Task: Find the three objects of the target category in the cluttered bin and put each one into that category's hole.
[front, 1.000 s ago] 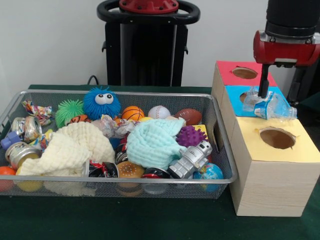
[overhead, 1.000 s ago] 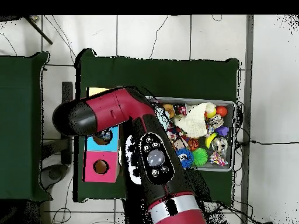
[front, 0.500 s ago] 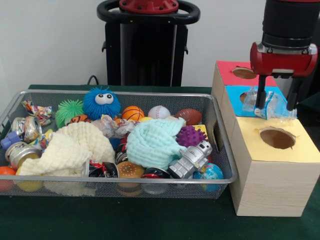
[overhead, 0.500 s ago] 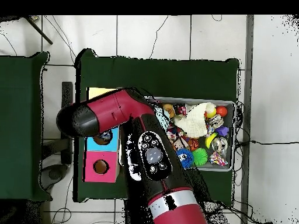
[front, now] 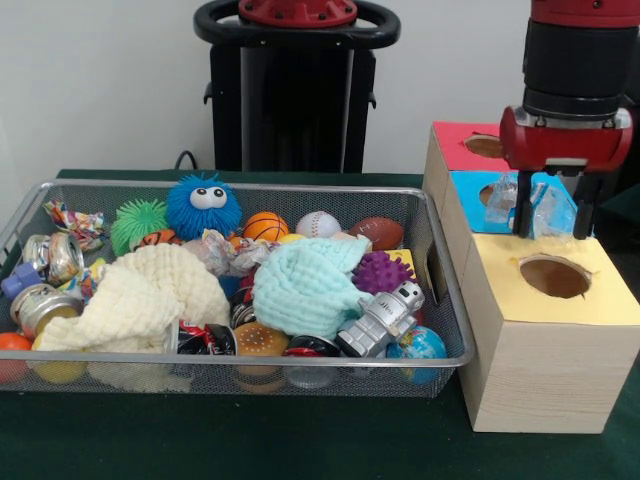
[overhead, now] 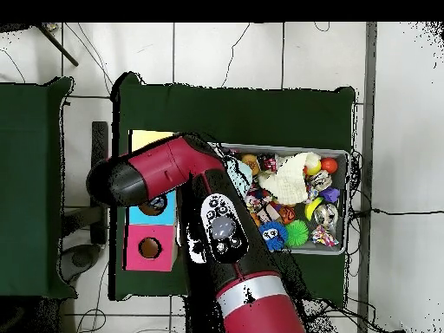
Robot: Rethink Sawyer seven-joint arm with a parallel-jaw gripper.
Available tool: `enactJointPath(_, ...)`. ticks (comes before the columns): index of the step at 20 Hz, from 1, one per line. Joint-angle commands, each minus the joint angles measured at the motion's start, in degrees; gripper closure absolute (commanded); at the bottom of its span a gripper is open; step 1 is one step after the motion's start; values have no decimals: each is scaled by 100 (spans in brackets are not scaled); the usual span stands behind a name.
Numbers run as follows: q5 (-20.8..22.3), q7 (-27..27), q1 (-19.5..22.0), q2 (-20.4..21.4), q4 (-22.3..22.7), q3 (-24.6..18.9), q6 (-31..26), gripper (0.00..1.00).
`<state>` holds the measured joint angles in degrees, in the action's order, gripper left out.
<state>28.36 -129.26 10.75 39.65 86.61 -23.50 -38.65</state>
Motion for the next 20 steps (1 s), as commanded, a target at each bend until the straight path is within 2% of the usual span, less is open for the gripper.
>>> enactJointPath(1,343,182,7,-223,227,139,326,0)
enactJointPath(20,469,195,77,-288,706,154,536,0)
